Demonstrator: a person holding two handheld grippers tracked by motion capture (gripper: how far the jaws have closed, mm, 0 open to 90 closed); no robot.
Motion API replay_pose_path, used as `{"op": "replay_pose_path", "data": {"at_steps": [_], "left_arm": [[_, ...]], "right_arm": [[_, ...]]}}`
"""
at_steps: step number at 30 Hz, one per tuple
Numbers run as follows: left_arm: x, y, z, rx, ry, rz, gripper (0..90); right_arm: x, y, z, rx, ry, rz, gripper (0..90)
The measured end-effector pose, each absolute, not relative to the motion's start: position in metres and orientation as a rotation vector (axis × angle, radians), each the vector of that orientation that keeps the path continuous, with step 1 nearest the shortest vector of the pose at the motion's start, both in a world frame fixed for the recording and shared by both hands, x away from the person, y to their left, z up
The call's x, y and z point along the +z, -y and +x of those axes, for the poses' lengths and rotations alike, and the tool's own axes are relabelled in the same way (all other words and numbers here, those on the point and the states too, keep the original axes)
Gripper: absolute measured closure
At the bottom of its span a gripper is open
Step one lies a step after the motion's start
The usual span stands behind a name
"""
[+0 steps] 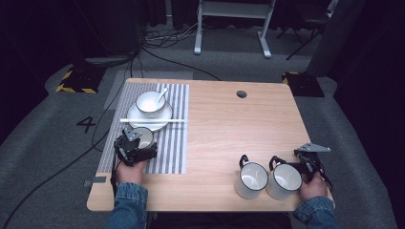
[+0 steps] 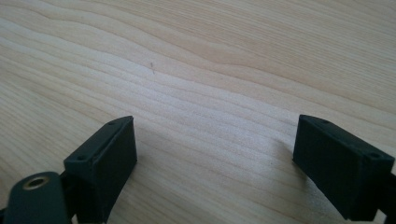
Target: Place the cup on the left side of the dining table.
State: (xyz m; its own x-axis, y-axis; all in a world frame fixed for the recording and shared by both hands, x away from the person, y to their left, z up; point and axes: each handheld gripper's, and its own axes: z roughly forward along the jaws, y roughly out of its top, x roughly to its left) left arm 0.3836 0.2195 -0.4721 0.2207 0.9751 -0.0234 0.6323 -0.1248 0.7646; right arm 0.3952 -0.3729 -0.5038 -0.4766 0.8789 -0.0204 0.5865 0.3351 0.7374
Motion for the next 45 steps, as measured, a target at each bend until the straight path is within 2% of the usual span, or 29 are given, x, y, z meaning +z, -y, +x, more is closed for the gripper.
{"op": "replay_pose_path", "data": {"at_steps": [15,30,45], "left_arm": [[-0.445,-0.22,0.352,0.717,-1.453,1.783,0.0],[-0.421,-0.208,0.302,0.576,-1.231,1.872,0.1],[-0.431,-0.223,0.276,0.522,-1.197,1.936,0.2]], "right_arm": [[-0.504,0.373,0.395,0.947,-2.188,1.289,13.6],[-0.504,0.373,0.396,0.948,-2.19,1.286,13.6],[-0.504,0.372,0.396,0.956,-2.19,1.287,13.6]]}}
